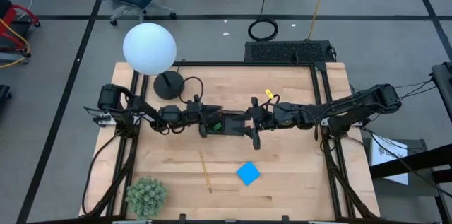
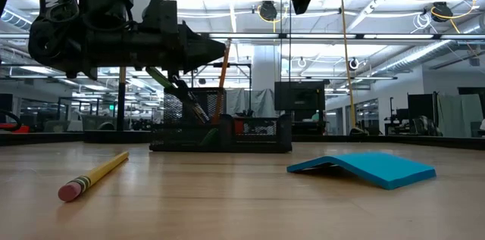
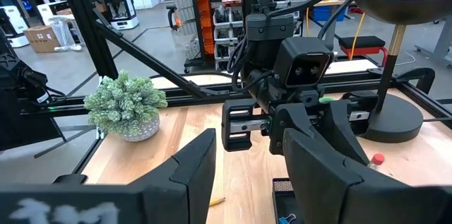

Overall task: Pick and place office supplies into organizer
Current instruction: Put the orange pencil into the black desk organizer, then put the yellow pencil into the black desk organizer

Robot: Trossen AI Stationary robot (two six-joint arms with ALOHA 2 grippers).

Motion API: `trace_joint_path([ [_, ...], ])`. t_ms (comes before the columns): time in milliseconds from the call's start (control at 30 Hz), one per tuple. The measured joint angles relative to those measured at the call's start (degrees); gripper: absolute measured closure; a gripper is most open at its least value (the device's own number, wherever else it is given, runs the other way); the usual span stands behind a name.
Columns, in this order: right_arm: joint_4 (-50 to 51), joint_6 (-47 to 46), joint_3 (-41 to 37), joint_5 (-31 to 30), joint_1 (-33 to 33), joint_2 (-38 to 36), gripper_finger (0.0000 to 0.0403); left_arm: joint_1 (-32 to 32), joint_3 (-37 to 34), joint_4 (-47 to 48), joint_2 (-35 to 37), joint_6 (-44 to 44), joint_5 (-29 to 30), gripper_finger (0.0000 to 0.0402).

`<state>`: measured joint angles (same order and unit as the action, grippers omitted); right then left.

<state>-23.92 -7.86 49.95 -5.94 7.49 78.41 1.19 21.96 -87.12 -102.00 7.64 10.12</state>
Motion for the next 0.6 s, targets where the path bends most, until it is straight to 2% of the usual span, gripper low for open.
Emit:
trace_joint_path([
  [400,0.00,0.00,0.00,0.00,0.00,0.00,0.0248,-1.81,-0.04,-1.52,0.00,-2.73,-1.54,0.0314],
  [600,0.13,0.00,0.02,0.00,0.00,0.02,0.0248,-2.20,0.04,-0.35,2.86,-4.17,-1.30,0.0314],
])
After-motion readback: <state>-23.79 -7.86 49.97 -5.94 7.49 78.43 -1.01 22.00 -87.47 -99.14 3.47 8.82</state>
